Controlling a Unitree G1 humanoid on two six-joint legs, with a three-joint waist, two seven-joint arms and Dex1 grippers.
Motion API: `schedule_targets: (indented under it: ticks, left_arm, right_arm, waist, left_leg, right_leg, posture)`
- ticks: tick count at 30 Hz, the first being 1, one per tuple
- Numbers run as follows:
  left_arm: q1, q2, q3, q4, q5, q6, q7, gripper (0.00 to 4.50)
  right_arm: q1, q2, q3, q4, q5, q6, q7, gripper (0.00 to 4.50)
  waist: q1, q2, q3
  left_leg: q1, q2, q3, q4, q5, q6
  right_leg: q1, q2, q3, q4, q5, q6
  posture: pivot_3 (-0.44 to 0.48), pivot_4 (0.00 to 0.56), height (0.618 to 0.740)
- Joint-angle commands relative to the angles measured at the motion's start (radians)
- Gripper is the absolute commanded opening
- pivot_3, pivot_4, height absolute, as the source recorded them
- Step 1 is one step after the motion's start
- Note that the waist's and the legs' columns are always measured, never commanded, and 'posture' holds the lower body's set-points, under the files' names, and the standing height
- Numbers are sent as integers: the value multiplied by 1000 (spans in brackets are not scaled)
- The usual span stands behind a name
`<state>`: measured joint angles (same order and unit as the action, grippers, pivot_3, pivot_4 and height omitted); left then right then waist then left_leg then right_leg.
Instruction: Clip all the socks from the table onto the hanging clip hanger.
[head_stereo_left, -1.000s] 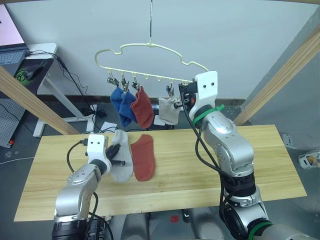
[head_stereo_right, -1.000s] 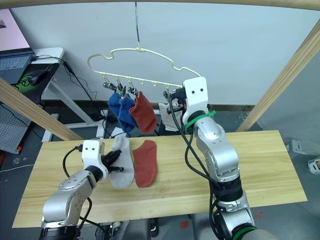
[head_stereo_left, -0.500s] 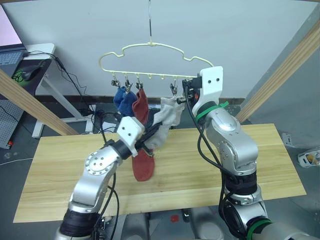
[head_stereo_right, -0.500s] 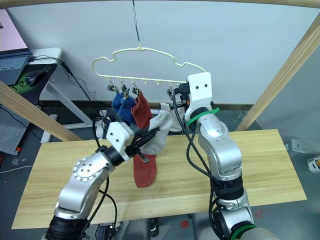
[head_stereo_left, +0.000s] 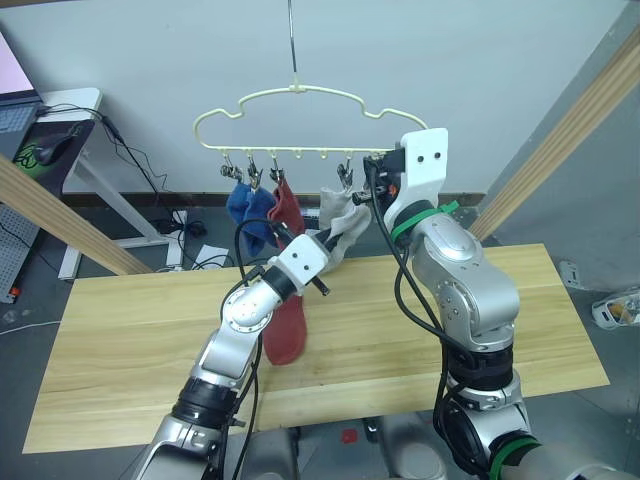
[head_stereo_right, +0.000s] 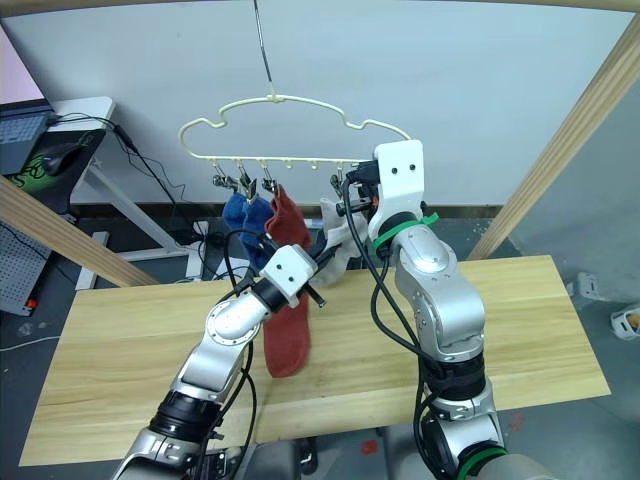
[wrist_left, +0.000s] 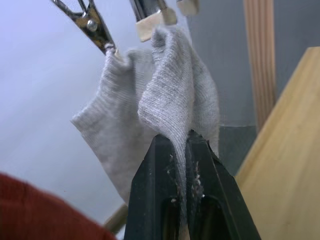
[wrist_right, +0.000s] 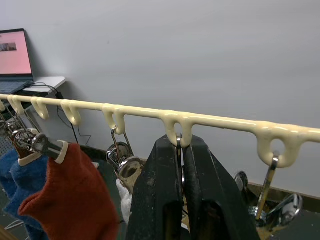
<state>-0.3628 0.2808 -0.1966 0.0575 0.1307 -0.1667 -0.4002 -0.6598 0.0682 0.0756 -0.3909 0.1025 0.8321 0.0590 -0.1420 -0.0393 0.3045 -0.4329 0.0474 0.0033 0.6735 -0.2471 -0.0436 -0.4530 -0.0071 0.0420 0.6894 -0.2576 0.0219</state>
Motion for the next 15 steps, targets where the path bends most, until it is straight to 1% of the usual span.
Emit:
schedule_targets:
  ticks: [1, 9, 15]
  left_arm:
    - [-27, -8, -13, 30, 24, -52, 18, 13]
    - [-60, -1, -25, 136, 47, -113, 17, 13]
    - [-78, -19, -27, 163, 60, -139, 32, 13]
  right_arm:
    - [-36, 18, 13, -82, 23, -12, 1, 0]
    - [-38, 26, 12, -83, 20, -7, 1, 0]
    - [-33, 24, 17, -87, 19, -2, 3, 0]
  waist:
    - [-2, 0, 0]
    - [-2, 0, 0]
    - [-2, 0, 0]
  left_leg:
    - [0, 0, 0, 0, 0, 0]
    - [0, 0, 0, -1, 0, 0]
    - [0, 0, 0, -1, 0, 0]
  right_leg:
    - [0, 0, 0, 0, 0, 0]
    - [0, 0, 0, 0, 0, 0]
    - [0, 0, -1, 0, 0, 0]
  posture:
    - [-224, 291, 736]
    - [-230, 289, 736]
    - [-230, 289, 736]
